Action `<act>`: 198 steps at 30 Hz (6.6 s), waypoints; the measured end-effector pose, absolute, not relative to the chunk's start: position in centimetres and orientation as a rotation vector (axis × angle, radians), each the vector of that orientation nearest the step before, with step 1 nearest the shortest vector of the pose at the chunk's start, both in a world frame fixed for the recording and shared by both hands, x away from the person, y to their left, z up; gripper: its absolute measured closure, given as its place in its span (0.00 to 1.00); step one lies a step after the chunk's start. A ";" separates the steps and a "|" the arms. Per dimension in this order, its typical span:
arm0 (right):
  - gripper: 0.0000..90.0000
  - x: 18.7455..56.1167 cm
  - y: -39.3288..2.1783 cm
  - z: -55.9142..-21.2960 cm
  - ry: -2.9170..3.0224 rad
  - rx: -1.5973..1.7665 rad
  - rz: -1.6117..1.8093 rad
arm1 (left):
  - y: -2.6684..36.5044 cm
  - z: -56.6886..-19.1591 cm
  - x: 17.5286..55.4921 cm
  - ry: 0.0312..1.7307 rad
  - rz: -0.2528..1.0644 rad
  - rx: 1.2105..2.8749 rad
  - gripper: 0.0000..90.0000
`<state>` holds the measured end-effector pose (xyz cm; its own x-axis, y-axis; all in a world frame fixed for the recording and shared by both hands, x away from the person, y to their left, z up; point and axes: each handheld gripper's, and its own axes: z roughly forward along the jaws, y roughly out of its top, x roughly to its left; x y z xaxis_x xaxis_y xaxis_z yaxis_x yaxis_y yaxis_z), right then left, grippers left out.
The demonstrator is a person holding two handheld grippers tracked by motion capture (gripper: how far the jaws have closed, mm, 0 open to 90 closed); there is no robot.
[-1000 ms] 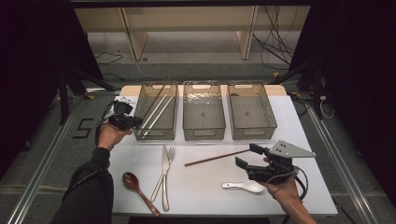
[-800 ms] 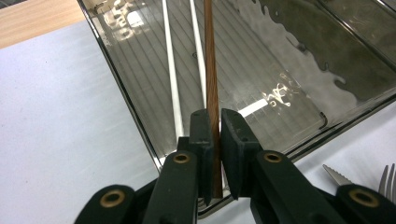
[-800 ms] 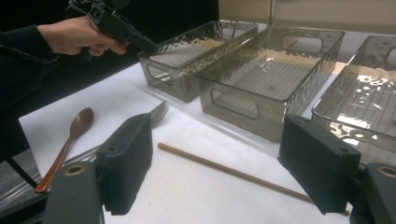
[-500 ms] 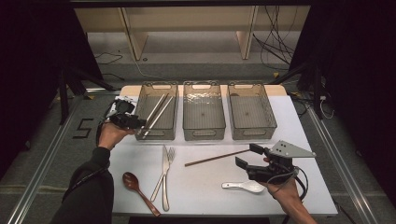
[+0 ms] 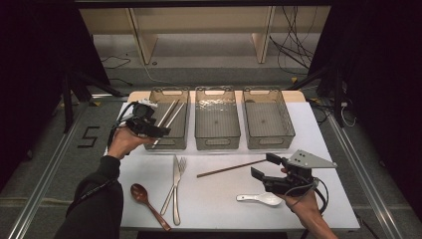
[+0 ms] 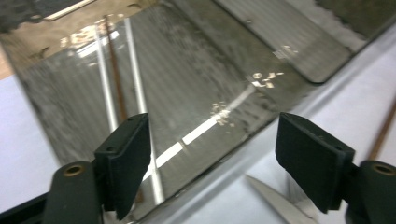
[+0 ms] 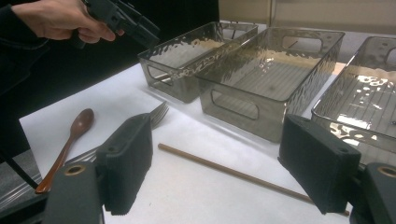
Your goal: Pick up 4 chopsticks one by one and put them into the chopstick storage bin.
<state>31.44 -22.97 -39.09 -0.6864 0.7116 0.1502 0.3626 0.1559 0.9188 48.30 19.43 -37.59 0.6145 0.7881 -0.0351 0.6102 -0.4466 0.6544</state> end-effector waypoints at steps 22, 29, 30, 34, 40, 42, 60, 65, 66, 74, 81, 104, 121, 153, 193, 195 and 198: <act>0.30 31.4 -23.0 -39.1 2.120 1.029 1.540 | 14.2 -37.7 46.4 0.895 0.229 2.329 0.20; 0.30 31.4 -23.0 -39.1 2.121 1.030 1.539 | 12.9 -38.0 45.8 0.853 0.198 2.359 0.20; 0.30 31.4 -23.0 -39.1 2.121 1.029 1.539 | 12.8 -38.1 45.8 0.846 0.194 2.366 0.20; 0.30 31.4 -23.0 -39.1 2.120 1.029 1.539 | 11.9 -38.7 45.5 0.823 0.173 2.398 0.20; 0.30 31.4 -23.0 -39.1 2.120 1.029 1.540 | 11.1 -39.2 45.2 0.807 0.150 2.428 0.21; 0.30 31.4 -23.0 -39.1 2.121 1.029 1.540 | 10.8 -39.4 45.1 0.803 0.133 2.436 0.22; 0.30 31.4 -23.0 -39.1 2.122 1.028 1.539 | 8.6 -41.5 44.2 0.747 0.110 2.520 0.30; 0.30 31.4 -23.0 -39.1 2.124 1.029 1.536 | 8.1 -42.4 44.1 0.732 0.090 2.558 0.35; 0.30 31.4 -23.0 -39.1 2.124 1.029 1.538 | 8.0 -42.6 44.1 0.730 0.086 2.564 0.35; 0.30 31.4 -23.0 -39.1 2.122 1.027 1.540 | 7.5 -43.8 44.0 0.722 0.057 2.600 0.45; 0.30 31.4 -23.0 -39.1 2.123 1.027 1.538 | 6.9 -44.7 43.7 0.693 0.046 2.639 0.52; 0.30 31.4 -23.0 -39.1 2.125 1.026 1.535 | 5.2 -45.7 43.2 0.608 0.041 2.691 0.80; 0.30 31.4 -23.0 -39.1 2.126 1.026 1.533 | 4.7 -46.2 42.9 0.568 0.068 2.738 0.89; 0.30 31.4 -23.1 -39.1 2.120 1.031 1.537 | 5.7 -44.0 42.0 0.434 0.052 2.712 0.93; 0.30 31.5 -23.1 -39.1 2.119 1.029 1.534 | 12.9 -37.5 44.5 0.677 0.192 2.431 0.93; 0.30 31.5 -23.1 -39.1 2.120 1.029 1.533 | 13.5 -37.3 44.8 0.699 0.206 2.419 0.93; 0.30 31.5 -23.0 -39.1 2.121 1.028 1.534 | 14.5 -37.1 45.2 0.744 0.227 2.392 0.93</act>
